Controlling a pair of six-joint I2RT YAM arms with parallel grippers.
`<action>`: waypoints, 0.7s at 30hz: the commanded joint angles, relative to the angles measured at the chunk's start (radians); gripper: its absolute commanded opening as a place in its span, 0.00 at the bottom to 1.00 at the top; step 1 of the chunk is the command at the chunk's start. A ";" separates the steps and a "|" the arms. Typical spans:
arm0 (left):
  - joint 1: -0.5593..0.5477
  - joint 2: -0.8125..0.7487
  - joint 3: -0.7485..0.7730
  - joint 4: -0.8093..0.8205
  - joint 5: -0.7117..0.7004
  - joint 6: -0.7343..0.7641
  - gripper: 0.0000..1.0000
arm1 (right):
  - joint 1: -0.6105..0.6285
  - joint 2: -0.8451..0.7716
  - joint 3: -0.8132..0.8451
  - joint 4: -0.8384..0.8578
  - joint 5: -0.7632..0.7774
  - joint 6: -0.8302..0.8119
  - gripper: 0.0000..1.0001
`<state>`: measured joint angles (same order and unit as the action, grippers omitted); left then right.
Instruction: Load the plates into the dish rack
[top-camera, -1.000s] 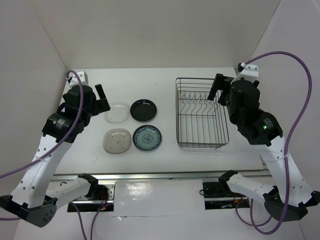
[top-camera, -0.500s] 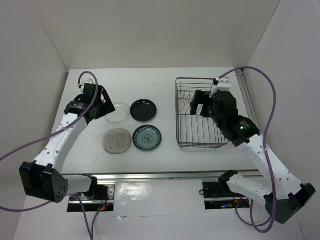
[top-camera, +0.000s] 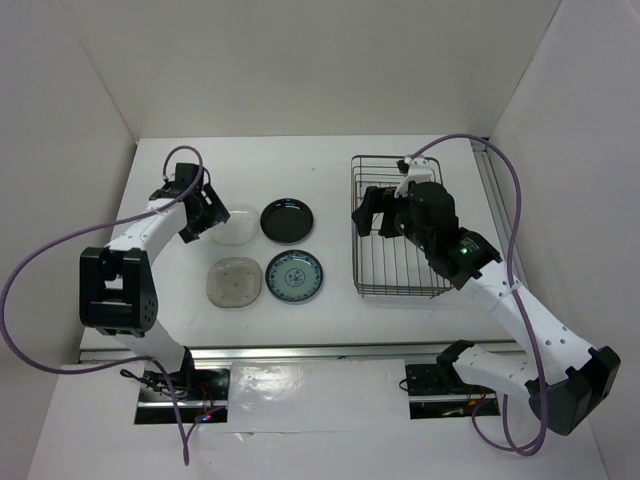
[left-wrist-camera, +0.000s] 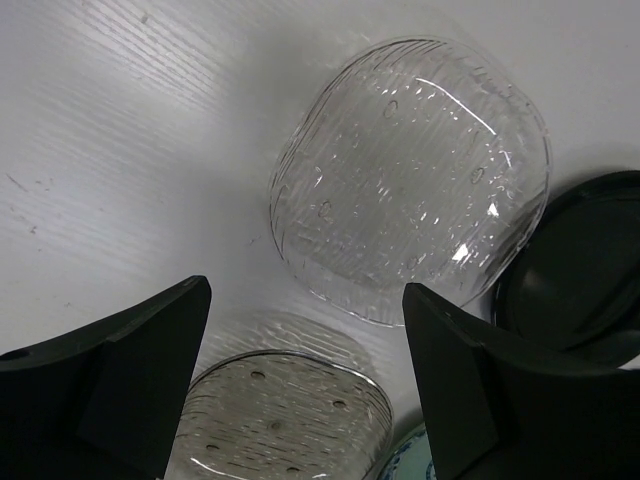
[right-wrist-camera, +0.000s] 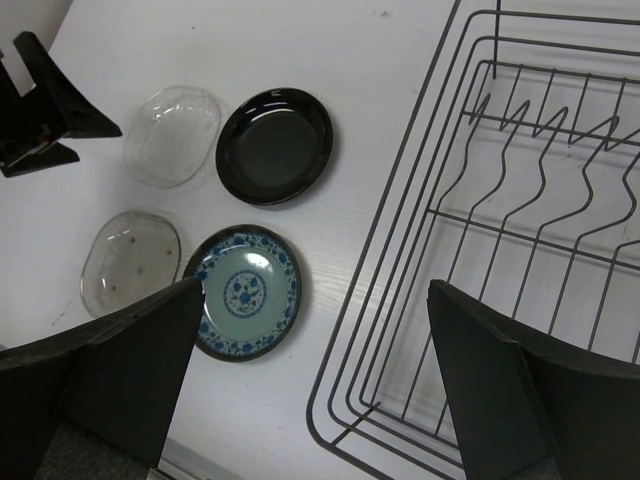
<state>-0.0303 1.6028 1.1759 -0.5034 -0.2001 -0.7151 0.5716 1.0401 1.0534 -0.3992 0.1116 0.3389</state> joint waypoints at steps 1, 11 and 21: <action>0.010 0.026 0.019 0.057 0.015 -0.027 0.91 | 0.008 -0.028 -0.012 0.062 -0.013 -0.027 1.00; 0.020 0.134 -0.028 0.078 -0.034 -0.046 0.81 | 0.017 -0.037 -0.021 0.062 -0.023 -0.028 1.00; 0.020 0.232 -0.009 0.048 -0.073 -0.093 0.72 | 0.017 -0.037 -0.030 0.062 -0.023 -0.046 1.00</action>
<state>-0.0154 1.7988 1.1557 -0.4488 -0.2409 -0.7761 0.5785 1.0267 1.0214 -0.3805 0.0921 0.3126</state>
